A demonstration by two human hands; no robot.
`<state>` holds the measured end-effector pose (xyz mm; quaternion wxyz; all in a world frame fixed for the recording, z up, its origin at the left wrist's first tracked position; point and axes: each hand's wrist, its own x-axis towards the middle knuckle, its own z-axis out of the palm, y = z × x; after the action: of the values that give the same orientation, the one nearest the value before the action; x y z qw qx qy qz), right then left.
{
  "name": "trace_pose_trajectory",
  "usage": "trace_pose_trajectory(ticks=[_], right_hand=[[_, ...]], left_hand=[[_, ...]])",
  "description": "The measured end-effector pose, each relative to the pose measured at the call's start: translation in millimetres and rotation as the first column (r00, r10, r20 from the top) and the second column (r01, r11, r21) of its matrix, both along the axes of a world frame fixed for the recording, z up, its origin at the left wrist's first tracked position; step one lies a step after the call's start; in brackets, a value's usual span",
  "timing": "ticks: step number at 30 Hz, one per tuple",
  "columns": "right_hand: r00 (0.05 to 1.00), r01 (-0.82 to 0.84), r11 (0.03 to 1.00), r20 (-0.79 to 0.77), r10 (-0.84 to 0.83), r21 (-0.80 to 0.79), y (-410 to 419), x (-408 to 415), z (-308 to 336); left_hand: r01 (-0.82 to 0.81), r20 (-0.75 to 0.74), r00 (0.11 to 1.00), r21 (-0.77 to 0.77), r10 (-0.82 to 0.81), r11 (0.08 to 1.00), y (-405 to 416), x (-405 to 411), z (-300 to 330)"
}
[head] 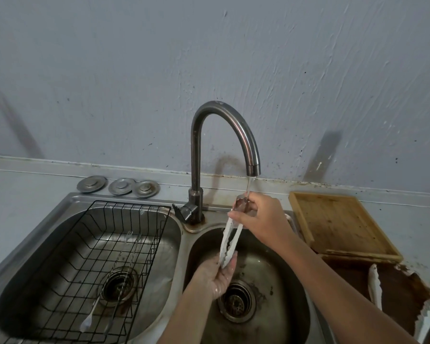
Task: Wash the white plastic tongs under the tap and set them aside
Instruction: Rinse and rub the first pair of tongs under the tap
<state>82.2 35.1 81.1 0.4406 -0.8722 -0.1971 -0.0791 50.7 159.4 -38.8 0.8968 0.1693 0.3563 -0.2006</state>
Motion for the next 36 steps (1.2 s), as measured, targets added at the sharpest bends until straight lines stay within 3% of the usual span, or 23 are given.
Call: trace_pose_trajectory(ticks=[7, 14, 18, 21, 25, 26, 29, 31, 33, 34, 36], right_hand=[[0.996, 0.004, 1.0, 0.085, -0.006, 0.029, -4, -6, -2], [0.993, 0.007, 1.0, 0.119, -0.007, -0.002, -6, -16, 9], [0.99, 0.024, 0.964, 0.143, 0.015, -0.265, -19, -19, 14], [0.999, -0.041, 0.881, -0.002, 0.045, -0.472, -30, -23, 6], [0.994, -0.102, 0.709, -0.101, 0.044, -0.698, -15, -30, -30], [0.986, -0.126, 0.703, -0.164, 0.014, -0.7, -9, -31, -40], [0.903, -0.1, 0.885, -0.414, -0.111, -0.454, 1, -27, -60], [0.782, 0.036, 0.976, -0.603, -0.16, -0.213, 3, -25, -65], [0.587, 0.243, 0.96, -0.809, -0.03, 0.14, 5, -27, -65], [0.538, 0.318, 0.912, -0.841, 0.05, 0.257, 5, -27, -63], [0.526, 0.381, 0.839, -0.837, 0.147, 0.387, 7, -25, -60]], left_hand=[[-0.003, -0.025, 1.0, -0.082, 0.001, 0.997, 0, -3, 3], [-0.018, 0.009, 1.0, -0.034, 0.018, 0.999, 4, -2, 12], [-0.024, 0.01, 1.0, 0.165, 0.023, 0.986, 18, 2, 13], [-0.035, 0.049, 0.999, 0.345, 0.019, 0.938, 29, 5, 13], [-0.038, 0.147, 0.988, 0.572, -0.056, 0.819, 31, 11, 23], [-0.051, 0.166, 0.984, 0.636, -0.072, 0.77, 32, 12, 26], [-0.063, 0.214, 0.962, 0.777, -0.169, 0.626, 41, 13, 35], [-0.072, 0.19, 0.953, 0.898, -0.236, 0.433, 51, 14, 37], [-0.09, 0.108, 0.96, 0.992, -0.257, 0.083, 63, 18, 35], [-0.112, 0.107, 0.963, 0.994, -0.246, -0.004, 70, 21, 34], [-0.163, 0.144, 0.952, 0.985, -0.271, -0.049, 78, 30, 34]])
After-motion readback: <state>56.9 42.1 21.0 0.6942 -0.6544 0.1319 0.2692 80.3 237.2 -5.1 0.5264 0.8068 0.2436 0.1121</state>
